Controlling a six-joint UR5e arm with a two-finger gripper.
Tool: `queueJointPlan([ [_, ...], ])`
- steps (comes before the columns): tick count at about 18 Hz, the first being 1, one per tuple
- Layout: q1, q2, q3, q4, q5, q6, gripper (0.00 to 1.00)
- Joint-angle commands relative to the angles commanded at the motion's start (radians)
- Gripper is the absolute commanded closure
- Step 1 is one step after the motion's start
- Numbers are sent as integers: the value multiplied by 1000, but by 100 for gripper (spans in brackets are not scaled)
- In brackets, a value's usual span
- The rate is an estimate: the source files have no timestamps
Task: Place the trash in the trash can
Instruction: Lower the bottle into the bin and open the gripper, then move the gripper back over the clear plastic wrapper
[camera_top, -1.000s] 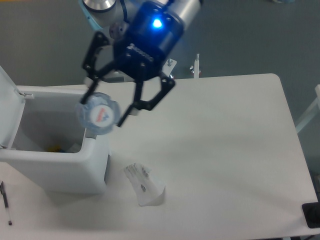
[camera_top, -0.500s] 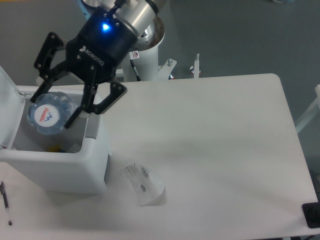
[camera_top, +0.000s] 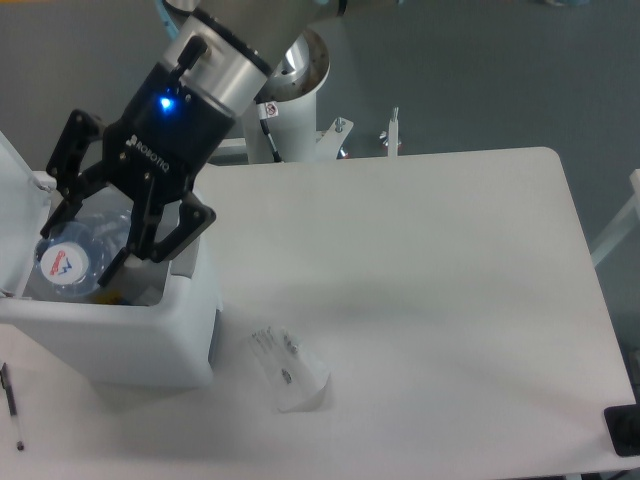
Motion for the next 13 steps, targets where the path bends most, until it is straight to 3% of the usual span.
queueJointPlan([
  [2,0,-8,0,9,5,0,14],
  [3,0,-8,0,9,14,0,8],
  [6,0,-20,0,11,35,0,0],
  [9,11,-34,2,11,35,2,0],
  [13,84,-49,0,11,35,-2,0],
])
